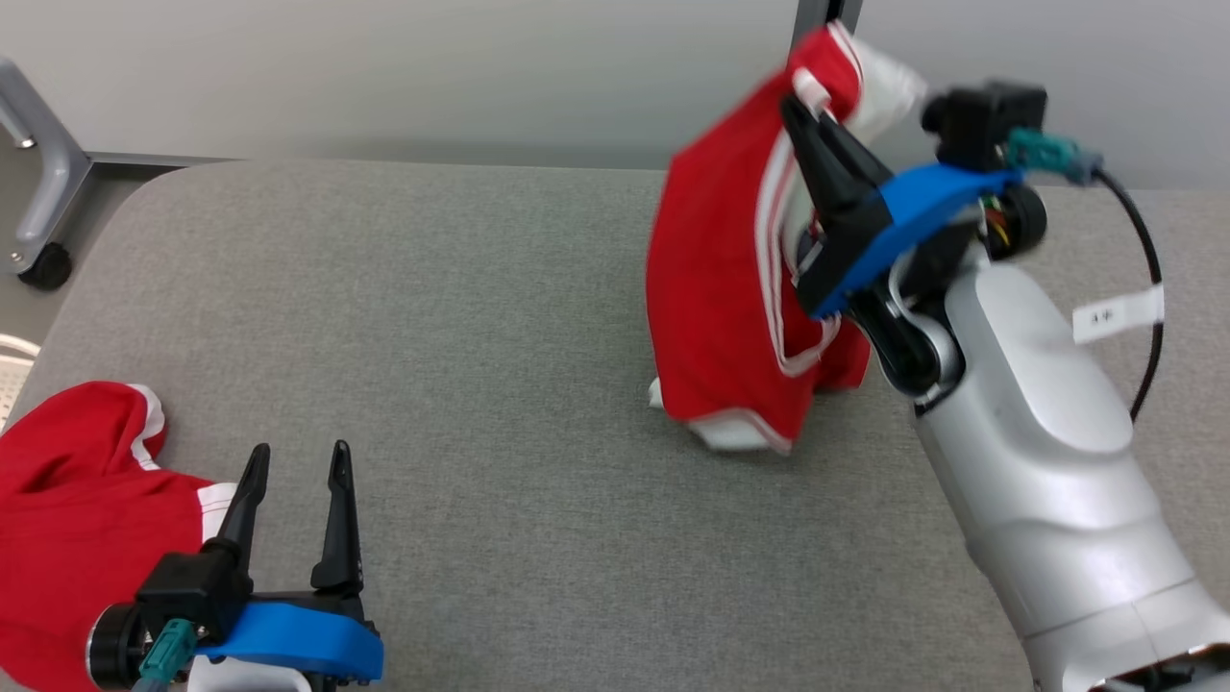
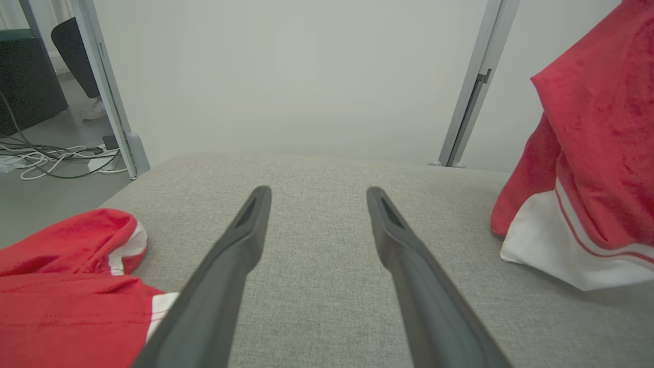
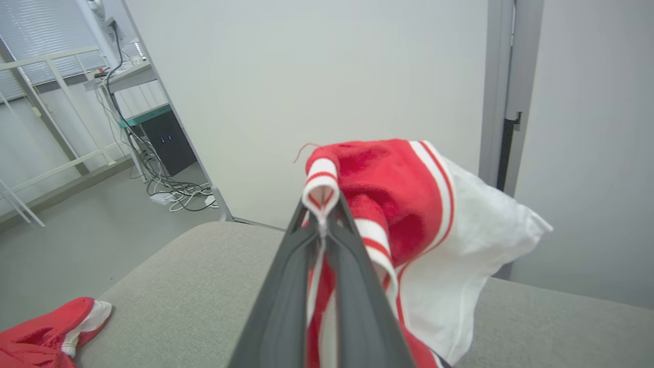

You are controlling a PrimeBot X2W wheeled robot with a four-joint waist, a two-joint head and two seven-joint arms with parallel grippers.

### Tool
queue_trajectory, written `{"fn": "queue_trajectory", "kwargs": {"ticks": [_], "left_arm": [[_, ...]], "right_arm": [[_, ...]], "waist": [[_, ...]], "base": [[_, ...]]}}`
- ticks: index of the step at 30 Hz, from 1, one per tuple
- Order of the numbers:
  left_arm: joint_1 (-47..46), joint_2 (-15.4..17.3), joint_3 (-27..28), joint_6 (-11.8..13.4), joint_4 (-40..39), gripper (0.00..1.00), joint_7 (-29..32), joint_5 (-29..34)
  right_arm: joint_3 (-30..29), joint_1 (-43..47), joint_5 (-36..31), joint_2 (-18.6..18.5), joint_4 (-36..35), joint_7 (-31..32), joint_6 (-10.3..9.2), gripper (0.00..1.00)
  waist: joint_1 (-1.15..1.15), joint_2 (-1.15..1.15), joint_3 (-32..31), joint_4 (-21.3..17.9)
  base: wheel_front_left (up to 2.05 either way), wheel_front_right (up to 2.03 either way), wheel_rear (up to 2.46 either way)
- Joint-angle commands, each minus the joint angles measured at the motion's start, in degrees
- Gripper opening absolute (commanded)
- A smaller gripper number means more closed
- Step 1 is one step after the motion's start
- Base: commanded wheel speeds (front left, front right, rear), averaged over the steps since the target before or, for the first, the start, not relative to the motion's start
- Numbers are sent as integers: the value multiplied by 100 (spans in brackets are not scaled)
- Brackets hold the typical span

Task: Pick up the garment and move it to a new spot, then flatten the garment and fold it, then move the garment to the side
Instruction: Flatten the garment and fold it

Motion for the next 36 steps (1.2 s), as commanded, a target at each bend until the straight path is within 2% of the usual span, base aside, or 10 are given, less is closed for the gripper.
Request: {"fn": "queue_trajectory", "kwargs": {"ticks": [1,5,9,12,17,23,27,34,35,36], "left_arm": [[-33,1,-11,3,-22,100,-32,1],[-154,-13,-109,-44,-25,100,-52,46],[-290,-30,-223,-95,4,100,-81,92],[-391,-52,-301,-158,31,100,-115,119],[-467,-64,-373,-210,90,100,-183,127],[-430,-11,-358,-184,115,100,-240,147],[-429,32,-351,-188,107,100,-247,120],[-533,63,-389,-186,100,100,-207,109],[-553,60,-404,-185,106,100,-208,111],[-572,52,-420,-179,111,100,-203,116]], "right_arm": [[132,-200,4,-15,-215,72,3,0],[632,-602,178,-15,-837,397,3,0],[1223,-1085,536,-16,-1131,496,3,0],[1522,-1438,944,-20,-1219,269,2,0],[1535,-1879,1379,-19,-935,-278,3,0],[1370,-1468,1430,-22,35,-444,2,0],[975,-1100,1137,-48,961,-612,3,0],[334,-917,565,-374,2438,-1090,3,0],[279,-962,480,-413,2598,-1156,3,42],[221,-1001,427,-421,2730,-1209,3,100]], "waist": [[0,0,36,49],[0,0,122,223],[0,0,209,416],[0,0,260,540],[0,0,279,635],[0,0,264,509],[0,0,299,349],[0,0,415,141],[0,0,420,126],[0,0,421,109]], "base": [[0,0,0],[0,0,0],[0,0,0],[0,0,0],[0,0,0],[0,0,0],[0,0,0],[0,0,0],[0,0,0],[0,0,0]]}}
